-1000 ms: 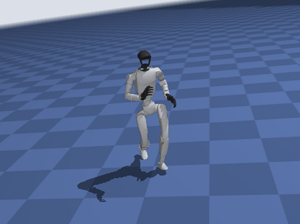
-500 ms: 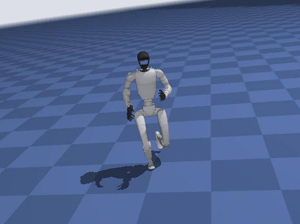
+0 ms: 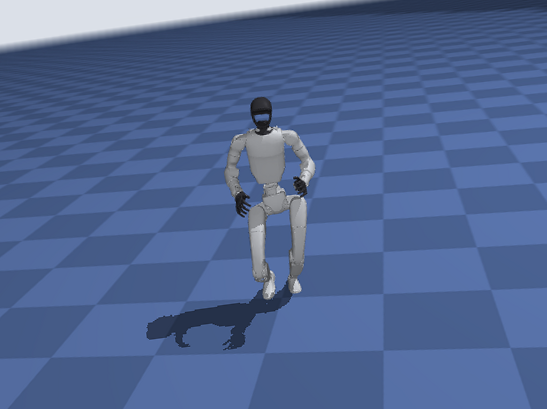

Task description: Run

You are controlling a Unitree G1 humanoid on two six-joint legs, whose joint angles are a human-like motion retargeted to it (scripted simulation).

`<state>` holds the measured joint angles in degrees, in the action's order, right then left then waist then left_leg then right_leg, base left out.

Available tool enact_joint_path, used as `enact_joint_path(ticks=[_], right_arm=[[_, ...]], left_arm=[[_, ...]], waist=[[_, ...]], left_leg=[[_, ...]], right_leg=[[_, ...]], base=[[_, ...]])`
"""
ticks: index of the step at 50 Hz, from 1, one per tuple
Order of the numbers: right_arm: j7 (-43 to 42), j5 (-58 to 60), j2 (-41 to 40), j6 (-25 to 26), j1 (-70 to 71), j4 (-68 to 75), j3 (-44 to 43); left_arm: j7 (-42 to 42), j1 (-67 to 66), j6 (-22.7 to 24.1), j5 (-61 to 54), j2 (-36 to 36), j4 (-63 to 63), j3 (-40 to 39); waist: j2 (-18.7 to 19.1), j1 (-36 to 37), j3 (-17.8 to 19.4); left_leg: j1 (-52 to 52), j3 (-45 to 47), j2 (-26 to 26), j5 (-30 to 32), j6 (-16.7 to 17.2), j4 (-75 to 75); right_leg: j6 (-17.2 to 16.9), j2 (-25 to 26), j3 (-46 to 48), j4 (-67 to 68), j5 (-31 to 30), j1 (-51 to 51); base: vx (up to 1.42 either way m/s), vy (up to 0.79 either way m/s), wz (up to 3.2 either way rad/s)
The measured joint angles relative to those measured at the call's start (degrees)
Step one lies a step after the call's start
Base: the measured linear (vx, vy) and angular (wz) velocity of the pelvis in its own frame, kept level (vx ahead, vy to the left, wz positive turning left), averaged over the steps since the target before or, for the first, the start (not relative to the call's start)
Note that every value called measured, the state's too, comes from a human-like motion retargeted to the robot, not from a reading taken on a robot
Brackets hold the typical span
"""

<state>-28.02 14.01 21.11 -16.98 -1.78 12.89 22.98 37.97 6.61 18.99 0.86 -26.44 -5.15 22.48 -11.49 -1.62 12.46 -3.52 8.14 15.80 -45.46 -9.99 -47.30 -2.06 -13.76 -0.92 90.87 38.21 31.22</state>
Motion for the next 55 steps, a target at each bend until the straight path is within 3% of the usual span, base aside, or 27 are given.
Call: enact_joint_path(ticks=[5, 7, 10, 13, 16, 18, 20, 26, 28, 30, 32, 35, 37, 39, 42, 44, 46, 48, 51, 55], right_arm=[[3.4, -3.3, 3.9, -1.4, -11.9, 3.6, -0.9], [3.0, -4.2, 3.9, -1.1, -14.4, 4.5, -2.1], [1.2, -3.9, 3.5, -0.4, -15.8, 5.5, -2.8], [-1.9, -2.5, 2.6, 1.5, -9.7, 7.1, -3.8], [-3.6, -1.4, 1.0, 2.6, 0.8, 7.5, -4.3], [-3.7, -2.0, 0.5, 2.2, 7.1, 4.7, -4.5], [-3.5, -3.1, 0.7, 1.5, 11.8, -0.1, -4.5], [-3.1, -3.7, 0.5, -2.0, 18.5, -11.3, -2.9], [-2.9, -3.0, -0.3, -2.9, 18.9, -12.8, -2.4], [-2.6, -2.1, -1.2, -3.2, 18.3, -13.8, -1.7], [-2.3, -1.0, -2.3, -2.7, 16.7, -13.8, -1.2], [-1.1, 0.2, -3.6, -1.1, 12.1, -11.4, -0.4], [1.0, -0.5, -3.7, -0.3, 8.3, -8.0, -0.3], [3.1, -1.9, -2.5, -0.3, 3.5, -4.4, -0.5], [5.9, -4.4, 0.3, -0.8, -5.0, -0.7, -0.8], [7.5, -6.3, 1.8, -1.2, -10.7, 1.2, -1.5], [8.4, -7.8, 2.5, -1.2, -15.5, 2.8, -2.9], [8.6, -9.3, 2.2, -0.8, -18.5, 4.4, -4.3], [7.2, -9.5, 1.1, 0.1, -19.3, 6.7, -4.8], [3.2, -7.1, -0.5, 2.9, -5.3, 11.8, -5.4]], left_arm=[[-3.3, 3.3, 4.8, -0.9, 1.2, 6.9, 2.6], [-4.0, 2.9, 5.7, -0.4, 1.0, 9.0, 3.7], [-4.4, 0.6, 5.2, -0.1, 1.9, 10.0, 5.4], [-4.7, -1.9, 1.2, -0.8, 2.4, 6.7, 5.5], [-6.4, -5.3, -1.6, -1.2, 2.4, 2.5, 3.6], [-8.7, -9.2, -1.6, -2.3, 1.7, 1.6, 1.6], [-10.7, -14.1, -0.9, -3.8, 0.3, 2.0, -0.3], [-13.9, -26.7, 2.3, -5.5, -2.2, 1.7, -4.3], [-13.9, -29.1, 2.5, -5.8, -1.6, 1.4, -5.0], [-13.0, -30.4, 2.4, -5.3, -0.9, 1.0, -5.1], [-11.3, -29.2, 2.0, -3.7, -0.5, 0.7, -5.2], [-8.0, -22.6, 0.7, -0.7, -0.8, -0.9, -5.0], [-5.8, -14.0, -0.6, 0.3, -1.5, -2.8, -4.4], [-4.6, -6.6, -1.0, -0.4, -1.4, -2.9, -3.9], [-4.9, -0.9, 0.5, -2.1, -0.8, 1.0, -3.9], [-6.1, 0.6, 2.7, -3.0, -0.3, 4.4, -3.4], [-7.4, 0.8, 4.7, -3.0, -0.1, 7.7, -2.7], [-8.5, 0.1, 5.6, -2.9, -0.1, 10.3, -2.1], [-9.6, -3.7, 4.8, -3.2, 1.2, 10.9, -0.8], [-12.6, -8.5, -0.8, -4.6, 1.3, 5.9, -1.2]], waist=[[8.1, -5.6, -4.1], [10.3, -5.7, -5.1], [10.8, -3.6, -4.7], [10.1, 0.2, -1.8], [9.9, 5.2, -0.6], [8.4, 7.3, -0.9], [5.1, 8.3, -1.1], [-2.4, 12.0, -5.2], [-3.9, 11.8, -6.2], [-4.9, 10.9, -6.5], [-5.9, 9.5, -5.7], [-6.8, 6.4, -3.9], [-6.0, 4.3, -2.8], [-4.4, 1.8, -2.5], [0.3, -2.2, -3.6], [3.5, -4.6, -5.6], [6.8, -5.7, -7.7], [8.9, -5.6, -8.7], [9.7, -3.0, -8.1], [8.7, 3.3, -4.9]], left_leg=[[10.8, -3.1, -9.8, 20.9, 12.6, 0.3], [9.1, -2.8, -13.9, 26.6, 14.4, -9.7], [7.2, -0.5, -18.4, 26.0, 12.4, -26.6], [0.2, 0.3, -22.3, 18.6, 7.0, -42.9], [-13.2, 1.6, -26.0, 11.2, 2.0, -50.3], [-21.7, 3.0, -24.6, 7.9, 0.1, -47.8], [-27.1, 6.0, -20.1, 7.0, -0.3, -39.4], [-32.3, 10.2, -6.4, 14.9, 4.7, -1.8], [-31.5, 9.4, -2.5, 17.0, 5.1, 4.9], [-31.1, 8.5, -0.1, 16.4, 3.8, 2.5], [-29.5, 7.9, 1.3, 12.6, 1.0, -3.6], [-24.3, 6.6, 2.2, 2.8, -3.1, -11.1], [-17.7, 4.7, 1.5, -2.1, -3.7, -10.1], [-9.0, 3.1, 0.6, -2.7, -2.3, -4.9], [3.6, 0.6, -3.2, 2.8, 3.7, 3.0], [8.7, -0.7, -6.8, 11.1, 8.9, 4.8], [9.7, -1.5, -11.0, 20.3, 13.5, 0.7], [8.3, -1.6, -14.6, 27.3, 15.8, -9.0], [5.3, 0.5, -19.2, 28.2, 14.0, -26.2], [-8.8, 3.0, -25.5, 15.5, 4.8, -46.5]], right_leg=[[-1.7, 12.1, 5.5, -38.5, -2.5, 2.3], [-1.0, 15.9, 6.0, -45.1, -3.6, 1.7], [3.6, 17.8, 6.0, -37.2, 1.7, 0.6], [9.0, 17.6, 6.0, -25.7, 10.8, -2.8], [10.7, 19.0, 4.4, -26.1, 11.8, -6.9], [9.0, 18.2, 2.5, -27.8, 11.8, -10.8], [5.0, 14.7, 0.4, -29.6, 10.5, -16.1], [-9.2, 6.0, -2.6, -32.4, -12.0, -26.9], [-11.5, 3.3, -2.8, -26.8, -17.3, -27.3], [-11.9, 0.6, -2.5, -17.9, -19.8, -26.6], [-10.4, -2.4, -2.3, -7.3, -18.8, -23.6], [-5.8, -5.5, -2.5, 6.1, -10.8, -15.5], [-2.6, -5.0, -2.3, 8.6, -4.9, -7.6], [-0.3, -4.1, -0.6, 4.7, -0.6, -0.8], [0.8, 0.4, 4.8, -11.8, 2.0, 4.0], [-0.2, 5.6, 7.1, -27.3, 0.8, 4.4], [-1.2, 11.3, 7.8, -41.1, -1.5, 3.5], [-0.4, 14.9, 8.0, -45.5, -2.4, 2.7], [4.4, 16.8, 7.3, -36.0, 2.5, 1.0], [9.8, 17.0, 5.5, -26.3, 11.8, -4.1]], base=[[0.02, -0.08, -0.18], [-0.05, -0.07, -0.1], [-0.02, -0.05, -0.21], [-0.03, -0.08, -0.15], [-0.08, -0.04, -0.38], [0.0, 0.0, 0.0], [0.06, 0.02, 0.13], [0.02, 0.04, -0.23], [-0.01, 0.05, -0.49], [-0.01, 0.05, -0.55], [-0.01, 0.05, -0.58], [-0.02, 0.05, -0.59], [-0.02, 0.04, -0.67], [0.01, 0.01, -0.62], [0.07, -0.04, -0.56], [0.05, -0.1, -0.41], [0.0, -0.09, -0.31], [-0.04, -0.07, -0.28], [-0.02, -0.04, -0.44], [-0.04, -0.06, -0.42]])
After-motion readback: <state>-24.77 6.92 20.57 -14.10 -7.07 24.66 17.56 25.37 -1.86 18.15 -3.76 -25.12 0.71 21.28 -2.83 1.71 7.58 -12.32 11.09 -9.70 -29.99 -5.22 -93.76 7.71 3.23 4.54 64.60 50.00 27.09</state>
